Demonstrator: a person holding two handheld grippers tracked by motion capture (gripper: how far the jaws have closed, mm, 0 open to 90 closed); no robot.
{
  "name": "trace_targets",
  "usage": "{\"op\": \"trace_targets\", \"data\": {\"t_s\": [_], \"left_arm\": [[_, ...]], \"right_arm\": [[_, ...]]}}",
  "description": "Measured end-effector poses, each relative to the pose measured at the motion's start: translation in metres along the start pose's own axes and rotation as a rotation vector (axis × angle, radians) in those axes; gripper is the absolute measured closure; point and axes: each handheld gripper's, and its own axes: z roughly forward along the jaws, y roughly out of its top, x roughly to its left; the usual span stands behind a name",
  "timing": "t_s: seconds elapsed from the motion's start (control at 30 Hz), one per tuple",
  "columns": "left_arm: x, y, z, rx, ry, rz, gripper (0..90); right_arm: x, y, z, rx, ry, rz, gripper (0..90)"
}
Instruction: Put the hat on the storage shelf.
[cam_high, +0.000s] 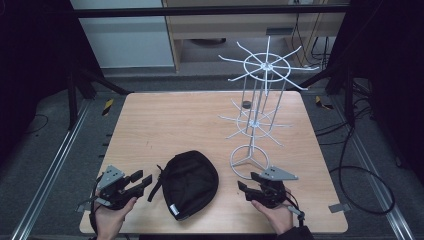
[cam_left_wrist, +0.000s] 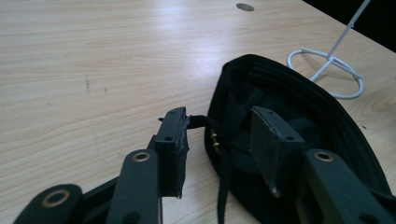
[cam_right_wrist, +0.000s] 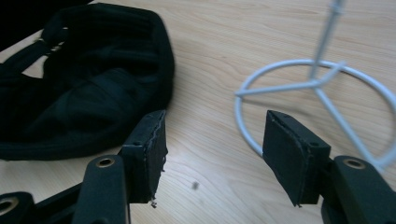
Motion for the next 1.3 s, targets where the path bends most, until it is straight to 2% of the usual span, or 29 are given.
{"op": "trace_targets", "data": {"t_s": [0.1,0.23,0.47,0.73,0.83,0.9,1.13,1.3], "left_arm": [[-0.008,0.000,0.004,0.019,-0.015,0.017,57.3],[-0.017,-0.003,0.010,0.052,-0.027,0.018,57.8],[-0.027,-0.009,0.019,0.113,-0.032,0.011,55.8],[-0.034,-0.017,0.031,0.202,-0.007,0.016,46.1],[-0.034,-0.018,0.033,0.211,-0.010,0.010,45.1],[-0.036,-0.021,0.036,0.237,-0.009,0.015,45.3],[-0.034,-0.025,0.041,0.273,-0.016,0.006,55.9],[-0.030,-0.028,0.045,0.317,-0.017,-0.015,66.6]], "right_arm": [[0.010,0.003,0.008,0.011,0.030,-0.014,42.3],[0.024,0.008,0.017,0.026,0.064,-0.030,44.6],[0.033,0.015,0.033,0.031,0.077,-0.041,45.3],[0.033,0.016,0.051,0.046,0.067,-0.019,44.9],[0.033,0.016,0.055,0.053,0.064,-0.014,44.9],[0.032,0.015,0.063,0.076,0.069,-0.006,44.9],[0.035,0.012,0.079,0.136,0.079,0.010,48.7],[0.036,0.010,0.085,0.149,0.101,0.007,60.6]]}}
